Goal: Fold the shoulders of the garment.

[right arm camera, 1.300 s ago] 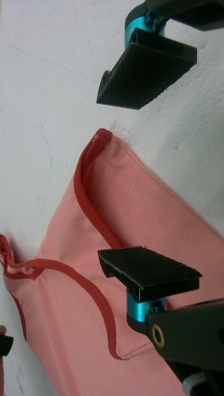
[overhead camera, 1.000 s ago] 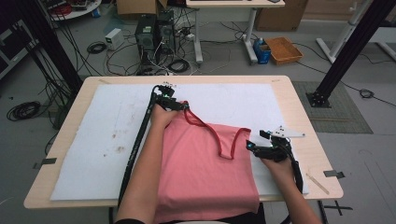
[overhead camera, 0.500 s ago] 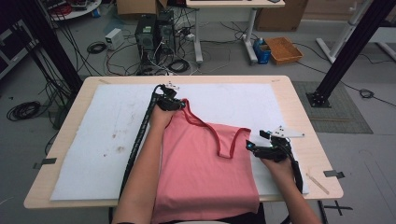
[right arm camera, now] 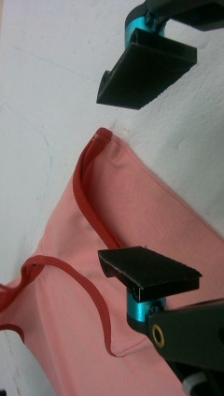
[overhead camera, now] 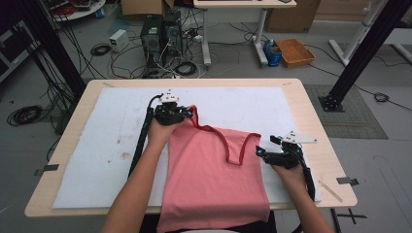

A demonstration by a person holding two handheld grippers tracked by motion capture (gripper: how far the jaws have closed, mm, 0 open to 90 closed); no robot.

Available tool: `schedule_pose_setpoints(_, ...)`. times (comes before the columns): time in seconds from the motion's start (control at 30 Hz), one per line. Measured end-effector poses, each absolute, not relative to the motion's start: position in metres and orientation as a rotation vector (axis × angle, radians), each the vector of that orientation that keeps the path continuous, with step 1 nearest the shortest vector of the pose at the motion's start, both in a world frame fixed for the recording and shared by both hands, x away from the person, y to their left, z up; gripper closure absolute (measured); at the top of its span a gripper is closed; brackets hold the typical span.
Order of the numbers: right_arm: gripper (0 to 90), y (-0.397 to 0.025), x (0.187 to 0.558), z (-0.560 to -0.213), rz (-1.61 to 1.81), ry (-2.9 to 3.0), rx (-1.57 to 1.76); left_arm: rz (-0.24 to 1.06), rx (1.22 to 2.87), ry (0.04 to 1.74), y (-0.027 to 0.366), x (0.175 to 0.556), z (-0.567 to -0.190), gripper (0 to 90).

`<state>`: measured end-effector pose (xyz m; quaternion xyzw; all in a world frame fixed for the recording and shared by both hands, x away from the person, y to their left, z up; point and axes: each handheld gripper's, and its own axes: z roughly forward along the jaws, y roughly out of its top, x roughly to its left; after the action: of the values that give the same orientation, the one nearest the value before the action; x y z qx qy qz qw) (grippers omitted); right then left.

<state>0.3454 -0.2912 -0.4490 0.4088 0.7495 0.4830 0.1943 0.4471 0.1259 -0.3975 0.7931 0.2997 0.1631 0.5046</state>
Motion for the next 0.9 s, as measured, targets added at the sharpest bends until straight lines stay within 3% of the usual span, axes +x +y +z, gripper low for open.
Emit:
schedule_pose_setpoints(0.3,21.2,-0.291,0.346,-0.449,1.353,2.101,1.147,0.384,1.903,0.680,0.139,0.390,-0.413,79.7)
schedule_pose_setpoints(0.53,21.2,-0.291,0.346,-0.449,1.347,2.105,1.148,0.303,1.872,0.686,0.147,0.350,-0.425,58.1)
schedule_pose_setpoints(0.9,21.2,-0.291,0.347,-0.449,1.352,2.107,1.162,0.276,1.930,0.613,0.137,0.350,-0.428,56.4)
